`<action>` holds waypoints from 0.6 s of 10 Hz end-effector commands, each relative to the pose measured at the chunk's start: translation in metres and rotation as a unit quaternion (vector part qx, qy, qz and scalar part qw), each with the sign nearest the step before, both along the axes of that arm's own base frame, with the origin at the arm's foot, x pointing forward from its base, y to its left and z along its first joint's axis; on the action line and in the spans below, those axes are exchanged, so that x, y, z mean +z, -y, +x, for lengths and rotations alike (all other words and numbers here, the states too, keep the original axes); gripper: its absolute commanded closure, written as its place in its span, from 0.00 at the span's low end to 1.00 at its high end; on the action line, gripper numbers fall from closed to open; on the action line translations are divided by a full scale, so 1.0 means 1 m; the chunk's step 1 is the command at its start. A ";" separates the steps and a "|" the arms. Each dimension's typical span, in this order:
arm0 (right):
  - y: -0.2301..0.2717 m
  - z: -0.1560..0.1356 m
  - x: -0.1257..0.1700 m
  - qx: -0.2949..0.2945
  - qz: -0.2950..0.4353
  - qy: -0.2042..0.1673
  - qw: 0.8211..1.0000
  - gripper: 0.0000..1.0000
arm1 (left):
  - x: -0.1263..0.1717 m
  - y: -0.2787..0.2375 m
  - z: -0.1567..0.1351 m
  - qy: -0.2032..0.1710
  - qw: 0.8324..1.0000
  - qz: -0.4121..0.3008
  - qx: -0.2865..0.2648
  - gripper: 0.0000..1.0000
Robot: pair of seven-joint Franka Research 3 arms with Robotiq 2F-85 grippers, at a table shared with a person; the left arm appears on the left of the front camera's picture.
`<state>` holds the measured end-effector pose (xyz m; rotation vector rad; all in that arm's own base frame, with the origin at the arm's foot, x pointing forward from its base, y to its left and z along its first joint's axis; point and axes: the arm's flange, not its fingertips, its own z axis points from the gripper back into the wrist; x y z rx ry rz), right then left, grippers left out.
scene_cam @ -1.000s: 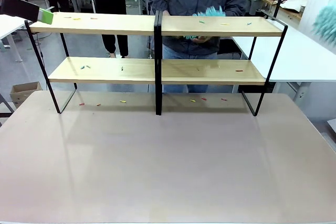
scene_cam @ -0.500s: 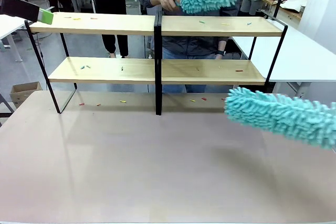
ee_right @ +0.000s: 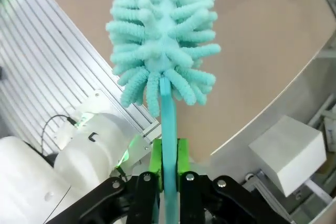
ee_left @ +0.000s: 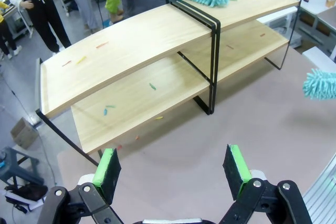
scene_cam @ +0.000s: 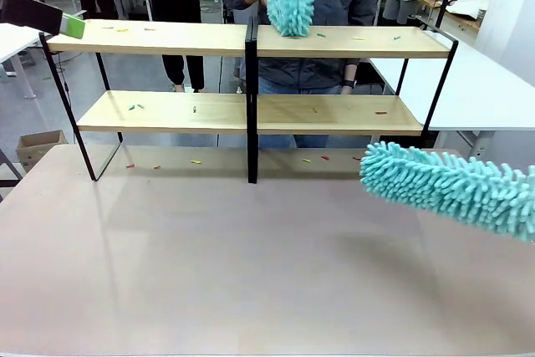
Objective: Clean the shelves.
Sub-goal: Clean a randomly selected level of the Shelf with the Duster.
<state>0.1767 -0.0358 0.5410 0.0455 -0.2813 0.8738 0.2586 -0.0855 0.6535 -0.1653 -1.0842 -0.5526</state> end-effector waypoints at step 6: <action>-0.176 0.059 -0.114 -0.047 -0.010 -0.091 0.995 0.88 | -0.001 -0.001 0.001 0.000 1.000 -0.001 -0.001 0.00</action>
